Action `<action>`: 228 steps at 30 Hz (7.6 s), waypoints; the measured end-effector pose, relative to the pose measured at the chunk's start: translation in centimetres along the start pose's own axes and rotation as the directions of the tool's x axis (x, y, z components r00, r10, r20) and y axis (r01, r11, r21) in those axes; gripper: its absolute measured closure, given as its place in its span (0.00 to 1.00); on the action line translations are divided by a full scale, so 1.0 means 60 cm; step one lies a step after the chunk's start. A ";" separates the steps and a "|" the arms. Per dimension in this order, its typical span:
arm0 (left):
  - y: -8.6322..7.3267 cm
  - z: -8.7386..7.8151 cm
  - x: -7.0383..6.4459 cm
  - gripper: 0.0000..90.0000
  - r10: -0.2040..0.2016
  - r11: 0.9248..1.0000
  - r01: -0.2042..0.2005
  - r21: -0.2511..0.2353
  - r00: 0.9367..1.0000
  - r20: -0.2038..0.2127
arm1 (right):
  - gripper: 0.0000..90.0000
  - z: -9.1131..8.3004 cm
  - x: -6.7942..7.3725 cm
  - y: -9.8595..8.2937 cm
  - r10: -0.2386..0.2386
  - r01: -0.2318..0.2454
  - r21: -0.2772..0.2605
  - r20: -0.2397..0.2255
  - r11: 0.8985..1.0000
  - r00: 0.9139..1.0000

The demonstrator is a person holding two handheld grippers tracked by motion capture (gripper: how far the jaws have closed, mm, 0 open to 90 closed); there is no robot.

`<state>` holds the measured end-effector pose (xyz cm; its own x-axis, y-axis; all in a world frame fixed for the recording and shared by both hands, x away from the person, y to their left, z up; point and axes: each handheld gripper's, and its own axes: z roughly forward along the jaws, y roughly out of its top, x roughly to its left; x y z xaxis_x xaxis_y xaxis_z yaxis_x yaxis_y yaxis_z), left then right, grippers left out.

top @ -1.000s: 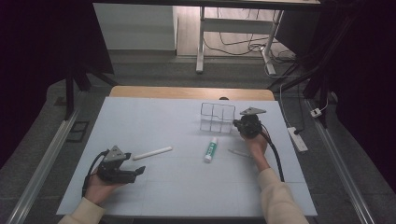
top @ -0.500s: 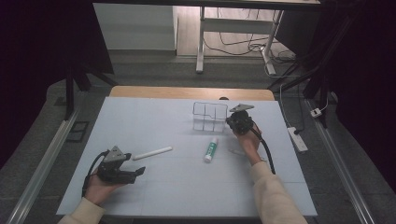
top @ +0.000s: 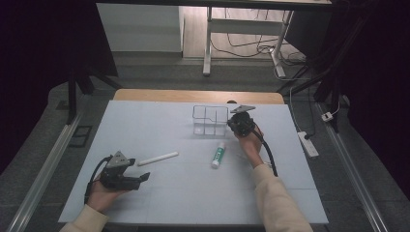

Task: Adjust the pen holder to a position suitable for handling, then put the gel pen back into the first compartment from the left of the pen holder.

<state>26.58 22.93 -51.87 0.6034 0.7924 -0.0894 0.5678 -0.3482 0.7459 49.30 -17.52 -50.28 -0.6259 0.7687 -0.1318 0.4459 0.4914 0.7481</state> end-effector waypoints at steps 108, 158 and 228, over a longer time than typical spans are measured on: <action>-0.003 -0.005 0.001 0.21 0.016 1.000 -0.017 -0.019 1.000 -0.017 | 0.44 -0.178 -0.013 -0.077 -0.208 0.280 0.216 -0.305 0.936 0.929; -0.004 0.001 0.000 0.21 0.028 1.000 -0.028 0.001 1.000 -0.014 | 0.89 -0.117 0.010 -0.085 -0.358 0.492 0.302 -0.404 0.816 0.842; -0.005 -0.004 0.006 0.22 0.019 0.999 -0.020 -0.028 0.999 -0.027 | 0.89 -0.243 -0.030 -0.024 -0.153 0.102 -0.225 -0.222 0.969 0.963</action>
<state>26.48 23.42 -51.97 0.5987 0.7989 -0.0572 0.5399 -0.3497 0.7656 40.44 -25.61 -41.64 -0.8131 0.5740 -0.0964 0.2248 0.4625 0.8576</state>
